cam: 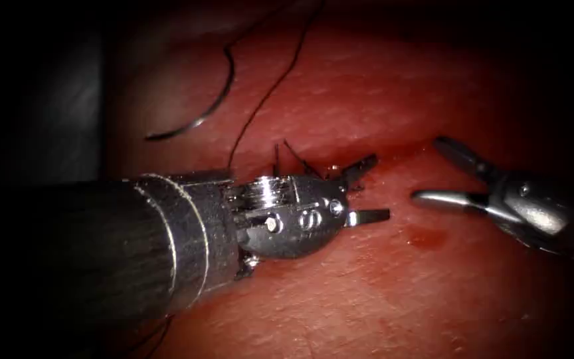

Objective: Wound Closure

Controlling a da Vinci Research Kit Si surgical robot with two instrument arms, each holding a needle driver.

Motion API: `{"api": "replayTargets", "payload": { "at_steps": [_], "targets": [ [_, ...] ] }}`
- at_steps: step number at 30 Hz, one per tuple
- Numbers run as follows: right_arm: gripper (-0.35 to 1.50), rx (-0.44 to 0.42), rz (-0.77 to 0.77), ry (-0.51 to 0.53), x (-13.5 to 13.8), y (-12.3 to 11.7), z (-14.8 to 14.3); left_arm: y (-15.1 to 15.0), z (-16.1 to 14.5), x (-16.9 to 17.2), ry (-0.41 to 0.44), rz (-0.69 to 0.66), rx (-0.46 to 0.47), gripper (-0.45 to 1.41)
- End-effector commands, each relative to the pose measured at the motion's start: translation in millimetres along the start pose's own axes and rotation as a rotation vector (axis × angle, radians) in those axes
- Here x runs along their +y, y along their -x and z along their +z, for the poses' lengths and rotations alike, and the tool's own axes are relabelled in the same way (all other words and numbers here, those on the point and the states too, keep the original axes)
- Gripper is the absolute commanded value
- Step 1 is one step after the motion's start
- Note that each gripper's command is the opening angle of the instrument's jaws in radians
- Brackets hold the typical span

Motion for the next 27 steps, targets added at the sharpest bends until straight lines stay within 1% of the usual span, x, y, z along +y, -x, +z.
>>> {"api": "replayTargets", "payload": {
  "at_steps": [1,4,5,10,14,17,19,21,22,23,24,25,27],
  "targets": [
    [0.78,0.000,0.003,-0.003,-0.9,0.7,0.5,0.0,0.7,0.3,0.000,0.001,0.001,0.22],
    [0.78,0.000,0.003,-0.003,-1.0,0.7,0.6,0.4,1.5,0.4,-0.007,0.002,-0.015,0.24],
    [0.78,0.000,0.003,-0.003,-1.0,0.7,0.6,0.7,1.8,0.3,-0.023,-0.005,-0.029,0.24],
    [0.79,0.000,0.003,-0.002,-1.1,0.7,0.7,1.1,1.9,0.0,-0.053,0.012,-0.063,0.24],
    [0.81,0.000,0.003,-0.001,-1.2,0.7,0.8,1.3,2.3,0.1,-0.057,0.012,-0.075,0.24],
    [0.81,0.000,0.003,-0.001,-1.2,0.7,0.8,1.9,3.3,0.1,-0.060,0.024,-0.115,0.22],
    [0.81,0.000,0.003,-0.001,-1.2,0.7,0.8,2.1,3.5,0.1,-0.062,0.024,-0.116,0.22],
    [0.81,0.000,0.003,-0.001,-1.3,0.7,0.8,2.3,3.6,0.1,-0.064,0.025,-0.116,0.12],
    [0.81,0.000,0.003,-0.001,-1.3,0.7,0.8,2.3,3.6,0.1,-0.065,0.030,-0.119,-0.08],
    [0.81,0.000,0.003,-0.001,-1.3,0.6,0.9,2.3,3.6,0.1,-0.066,0.035,-0.122,-0.13],
    [0.81,0.000,0.003,0.000,-1.3,0.6,0.9,2.3,3.6,0.1,-0.068,0.039,-0.125,-0.33],
    [0.81,0.000,0.003,-0.001,-1.3,0.6,0.9,2.2,3.6,0.1,-0.066,0.050,-0.124,-0.45],
    [0.79,0.000,0.003,0.000,-1.3,0.6,0.9,2.0,3.4,0.2,-0.053,0.072,-0.115,-0.45]
  ]
}}
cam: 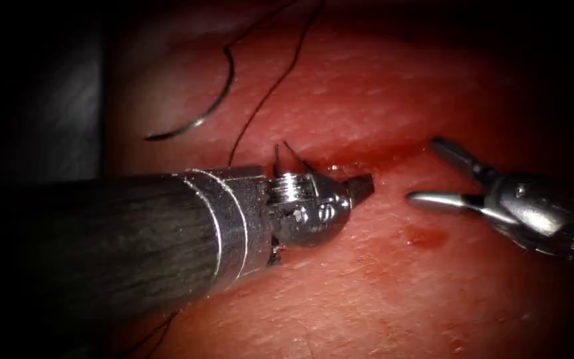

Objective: Wound Closure

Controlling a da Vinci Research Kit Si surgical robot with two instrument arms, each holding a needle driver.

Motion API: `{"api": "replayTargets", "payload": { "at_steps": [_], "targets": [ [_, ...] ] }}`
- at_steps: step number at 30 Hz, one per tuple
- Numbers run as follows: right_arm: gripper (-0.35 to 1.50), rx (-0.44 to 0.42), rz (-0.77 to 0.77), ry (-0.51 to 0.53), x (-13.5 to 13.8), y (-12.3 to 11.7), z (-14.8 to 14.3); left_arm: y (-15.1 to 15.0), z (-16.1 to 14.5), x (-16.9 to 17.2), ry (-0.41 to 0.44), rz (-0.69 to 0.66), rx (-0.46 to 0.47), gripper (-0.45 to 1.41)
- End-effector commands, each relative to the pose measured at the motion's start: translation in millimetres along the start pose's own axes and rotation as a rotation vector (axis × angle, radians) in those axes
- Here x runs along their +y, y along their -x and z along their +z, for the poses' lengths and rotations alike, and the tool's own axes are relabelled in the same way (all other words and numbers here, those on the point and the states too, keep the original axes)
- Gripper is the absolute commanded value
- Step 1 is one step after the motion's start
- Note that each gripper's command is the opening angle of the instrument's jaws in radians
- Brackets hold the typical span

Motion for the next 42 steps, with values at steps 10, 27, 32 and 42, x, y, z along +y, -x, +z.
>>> {"api": "replayTargets", "payload": {
  "at_steps": [10,27,32,42],
  "targets": [
    [1.01,0.009,-0.070,-0.056,-1.2,1.3,1.8,0.1,-1.2,-1.7,0.015,-0.021,0.058,-0.45],
    [1.15,-0.006,-0.193,-0.143,-4.7,-0.3,10.1,3.4,-3.0,-5.2,0.050,-0.039,0.094,-0.45],
    [1.21,-0.026,-0.181,-0.134,-5.0,-0.5,12.3,3.6,-3.2,-5.4,0.053,-0.039,0.096,-0.45],
    [1.21,-0.033,-0.177,-0.122,-5.2,-0.3,14.1,3.8,-2.8,-5.8,0.059,-0.051,0.101,-0.45]
  ]
}}
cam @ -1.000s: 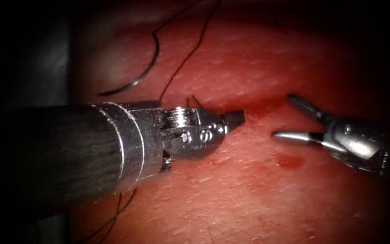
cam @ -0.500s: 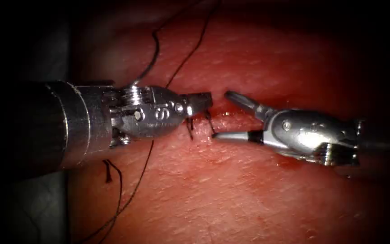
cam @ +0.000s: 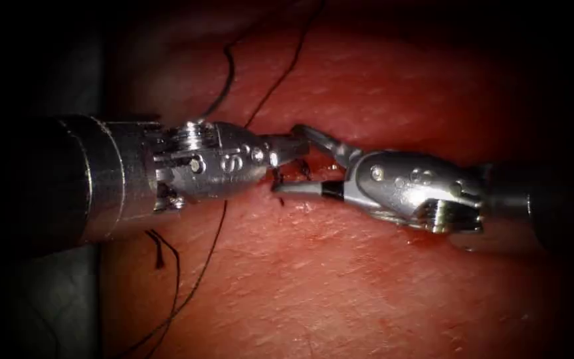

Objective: Wound Closure

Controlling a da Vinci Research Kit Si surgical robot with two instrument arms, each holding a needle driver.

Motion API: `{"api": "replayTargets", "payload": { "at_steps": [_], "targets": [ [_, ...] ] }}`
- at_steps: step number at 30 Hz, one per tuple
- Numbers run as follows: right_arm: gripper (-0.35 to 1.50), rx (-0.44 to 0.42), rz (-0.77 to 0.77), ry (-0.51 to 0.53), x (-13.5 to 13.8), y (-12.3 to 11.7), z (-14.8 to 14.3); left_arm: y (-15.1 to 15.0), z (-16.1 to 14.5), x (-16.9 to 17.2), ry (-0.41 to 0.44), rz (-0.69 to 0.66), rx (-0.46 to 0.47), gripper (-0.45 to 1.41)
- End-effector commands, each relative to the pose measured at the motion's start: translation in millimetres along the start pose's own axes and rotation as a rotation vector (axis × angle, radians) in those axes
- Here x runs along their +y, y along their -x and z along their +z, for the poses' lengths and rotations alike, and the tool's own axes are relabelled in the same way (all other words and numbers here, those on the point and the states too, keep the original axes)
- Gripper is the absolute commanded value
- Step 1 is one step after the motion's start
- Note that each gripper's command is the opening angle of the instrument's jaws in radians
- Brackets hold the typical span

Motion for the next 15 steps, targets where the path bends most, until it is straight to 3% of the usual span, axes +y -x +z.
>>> {"api": "replayTargets", "payload": {
  "at_steps": [1,15],
  "targets": [
    [1.21,0.001,0.002,0.000,-0.9,0.5,1.1,0.0,0.9,0.2,0.001,0.000,0.001,-0.45],
    [1.23,-0.008,0.004,0.018,-1.2,0.0,4.0,0.1,1.1,0.6,0.011,0.000,0.014,-0.45]
  ]
}}
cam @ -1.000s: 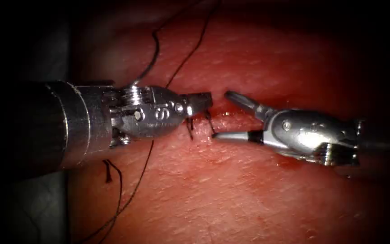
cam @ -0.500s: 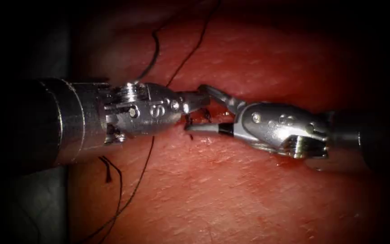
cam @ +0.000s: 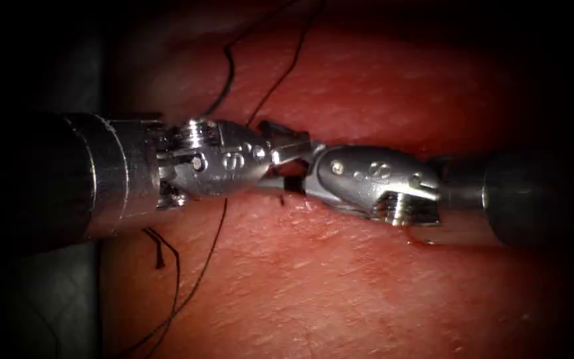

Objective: Wound Closure

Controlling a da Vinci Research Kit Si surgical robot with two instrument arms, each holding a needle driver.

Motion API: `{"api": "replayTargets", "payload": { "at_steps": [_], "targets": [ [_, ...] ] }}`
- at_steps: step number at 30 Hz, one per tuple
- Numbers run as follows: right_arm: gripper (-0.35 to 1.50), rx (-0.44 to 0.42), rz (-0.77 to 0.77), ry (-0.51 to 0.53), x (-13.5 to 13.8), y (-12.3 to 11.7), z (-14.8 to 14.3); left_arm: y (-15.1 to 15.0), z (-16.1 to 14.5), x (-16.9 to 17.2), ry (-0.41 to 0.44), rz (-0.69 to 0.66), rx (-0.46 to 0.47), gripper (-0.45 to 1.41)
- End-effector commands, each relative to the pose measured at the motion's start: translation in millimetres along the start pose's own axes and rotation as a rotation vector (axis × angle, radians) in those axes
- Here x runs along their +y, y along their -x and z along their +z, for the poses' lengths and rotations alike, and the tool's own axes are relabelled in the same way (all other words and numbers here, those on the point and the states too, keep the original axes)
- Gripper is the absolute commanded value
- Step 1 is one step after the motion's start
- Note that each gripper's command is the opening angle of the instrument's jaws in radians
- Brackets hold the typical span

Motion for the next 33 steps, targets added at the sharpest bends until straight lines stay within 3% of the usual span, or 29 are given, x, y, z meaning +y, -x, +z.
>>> {"api": "replayTargets", "payload": {
  "at_steps": [1,8,10,13,20,21,22,24,25,33],
  "targets": [
    [1.23,0.001,0.003,-0.003,-0.8,0.4,0.9,0.0,0.8,0.5,0.002,0.000,0.004,-0.45],
    [1.21,0.004,0.005,-0.001,-0.6,0.1,1.4,-0.6,1.0,0.8,0.011,-0.003,0.015,-0.45],
    [1.11,0.008,0.005,0.000,-0.7,0.0,1.4,-0.6,1.1,0.7,0.011,-0.004,0.015,-0.45],
    [-0.30,0.019,0.016,0.000,-0.7,0.2,0.8,-0.6,1.0,0.7,0.011,-0.009,0.015,-0.45],
    [-0.35,0.045,0.049,0.051,0.1,-0.9,-0.2,-0.5,0.8,0.8,0.012,-0.008,0.015,-0.45],
    [-0.21,0.049,0.050,0.049,0.1,-1.0,-0.2,-0.4,0.6,0.8,0.013,-0.008,0.015,-0.45],
    [0.39,0.049,0.051,0.049,0.1,-1.0,-0.3,-0.4,0.5,0.7,0.014,-0.008,0.016,-0.45],
    [1.06,0.049,0.057,0.048,0.2,-1.0,-0.4,-0.2,-0.1,0.4,0.020,-0.007,0.017,-0.45],
    [1.25,0.051,0.057,0.049,0.3,-0.9,-0.5,-0.1,-0.5,0.3,0.019,-0.008,0.022,-0.45],
    [1.30,0.050,0.050,0.025,0.8,0.3,-5.6,2.6,-5.6,-1.8,-0.007,-0.023,0.072,-0.45]
  ]
}}
